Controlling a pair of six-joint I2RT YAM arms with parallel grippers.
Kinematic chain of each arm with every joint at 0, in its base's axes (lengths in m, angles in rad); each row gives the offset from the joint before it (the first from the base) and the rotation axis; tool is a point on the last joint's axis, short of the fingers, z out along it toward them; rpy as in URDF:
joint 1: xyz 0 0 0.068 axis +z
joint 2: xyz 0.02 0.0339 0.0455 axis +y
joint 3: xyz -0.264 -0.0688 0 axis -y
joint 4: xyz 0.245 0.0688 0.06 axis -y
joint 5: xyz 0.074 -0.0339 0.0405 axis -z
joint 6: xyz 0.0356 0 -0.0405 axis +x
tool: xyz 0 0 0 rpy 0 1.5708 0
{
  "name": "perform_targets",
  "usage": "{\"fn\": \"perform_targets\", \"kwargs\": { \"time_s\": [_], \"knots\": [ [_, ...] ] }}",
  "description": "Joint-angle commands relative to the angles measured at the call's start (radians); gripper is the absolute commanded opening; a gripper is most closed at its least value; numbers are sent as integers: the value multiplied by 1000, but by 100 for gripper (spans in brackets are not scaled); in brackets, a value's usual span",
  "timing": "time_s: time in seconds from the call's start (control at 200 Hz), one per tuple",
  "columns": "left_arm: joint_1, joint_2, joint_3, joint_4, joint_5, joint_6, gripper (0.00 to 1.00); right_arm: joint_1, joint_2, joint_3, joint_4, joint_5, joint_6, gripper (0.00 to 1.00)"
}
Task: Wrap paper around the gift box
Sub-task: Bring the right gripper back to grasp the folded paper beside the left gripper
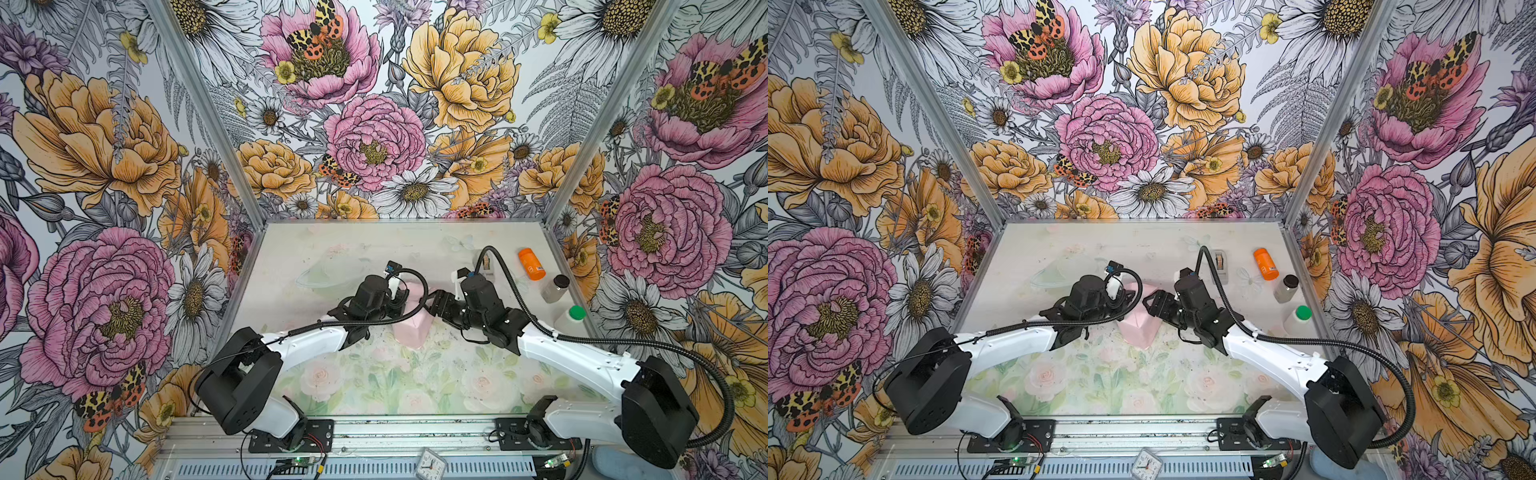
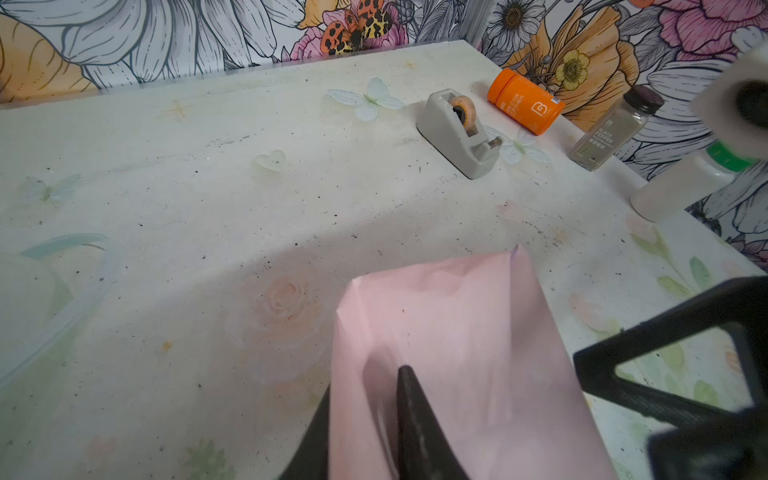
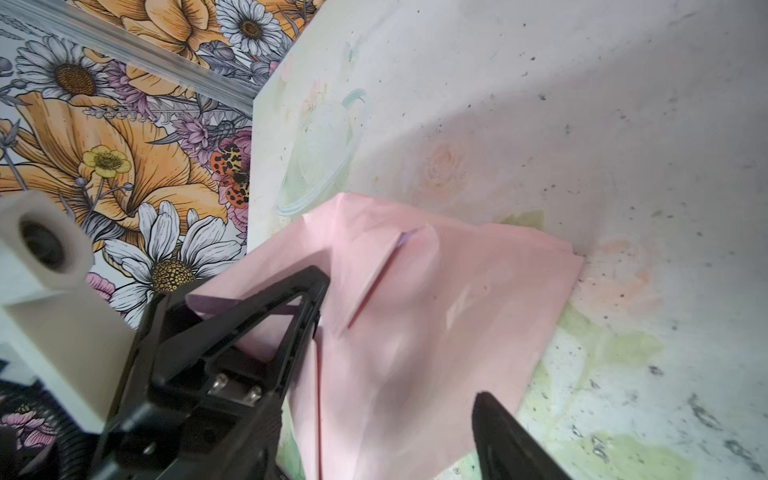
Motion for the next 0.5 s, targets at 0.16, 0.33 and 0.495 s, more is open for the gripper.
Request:
{"fn": "perform_targets", "kwargs": {
  "time_s": [0.16,0.33,0.495],
  "knots": [
    [-22,-27,-20,-13,-17,-6,25,-6,55,19,-16,-18,3,50],
    [-38,-27,-13,-11,-17,-16,25,-9,58,6,-14,-7,-1,43],
    [-49,-37,-17,-7,-13,-30,26,-10,60,-9,-7,-5,0,40]
  ]
}}
